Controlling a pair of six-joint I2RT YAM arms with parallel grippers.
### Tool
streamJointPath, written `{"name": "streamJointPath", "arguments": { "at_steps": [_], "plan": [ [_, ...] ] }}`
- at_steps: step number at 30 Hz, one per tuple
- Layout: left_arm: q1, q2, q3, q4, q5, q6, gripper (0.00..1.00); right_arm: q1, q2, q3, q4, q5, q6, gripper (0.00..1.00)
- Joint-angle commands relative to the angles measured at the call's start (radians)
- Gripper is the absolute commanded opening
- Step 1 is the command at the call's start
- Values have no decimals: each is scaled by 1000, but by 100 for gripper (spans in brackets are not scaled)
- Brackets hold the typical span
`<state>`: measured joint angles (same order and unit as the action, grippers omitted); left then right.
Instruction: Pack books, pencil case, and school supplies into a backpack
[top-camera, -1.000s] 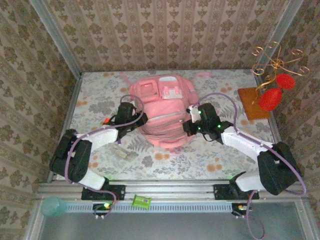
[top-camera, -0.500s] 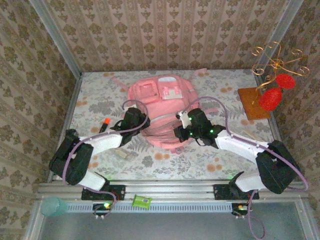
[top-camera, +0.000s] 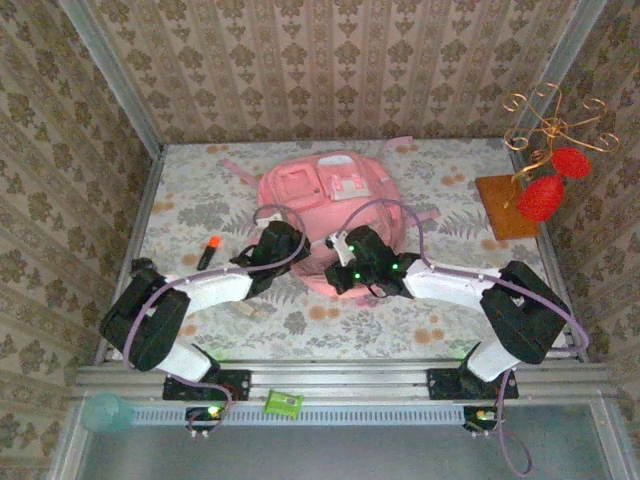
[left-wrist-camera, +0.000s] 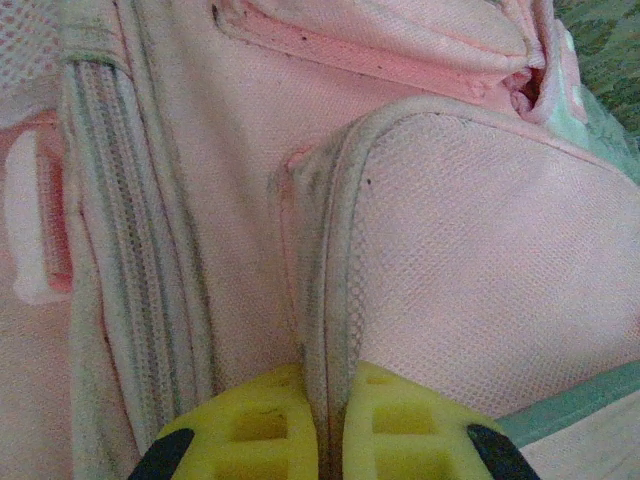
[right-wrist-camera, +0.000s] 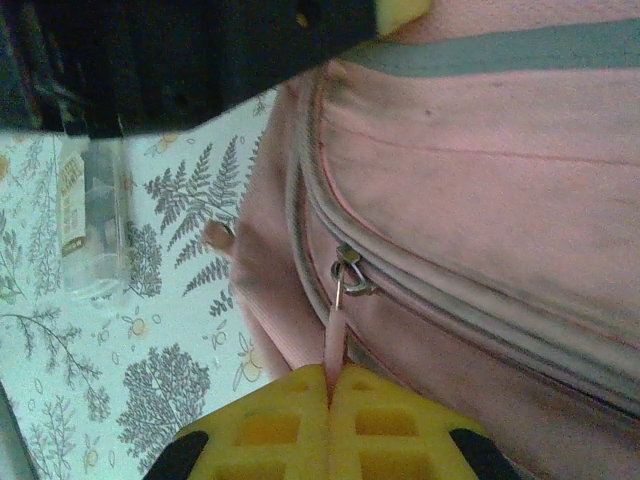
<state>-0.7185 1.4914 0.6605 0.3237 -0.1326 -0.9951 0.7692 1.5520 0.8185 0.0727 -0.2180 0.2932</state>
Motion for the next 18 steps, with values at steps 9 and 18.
{"name": "streamJointPath", "arguments": {
  "at_steps": [9, 18],
  "plan": [
    [-49, -97, -23, 51, 117, 60, 39, -81, -134, -80, 34, -63, -17, 0],
    [74, -152, 79, -194, 215, 258, 65, -257, -344, -202, -88, -118, -63, 0]
  ]
}}
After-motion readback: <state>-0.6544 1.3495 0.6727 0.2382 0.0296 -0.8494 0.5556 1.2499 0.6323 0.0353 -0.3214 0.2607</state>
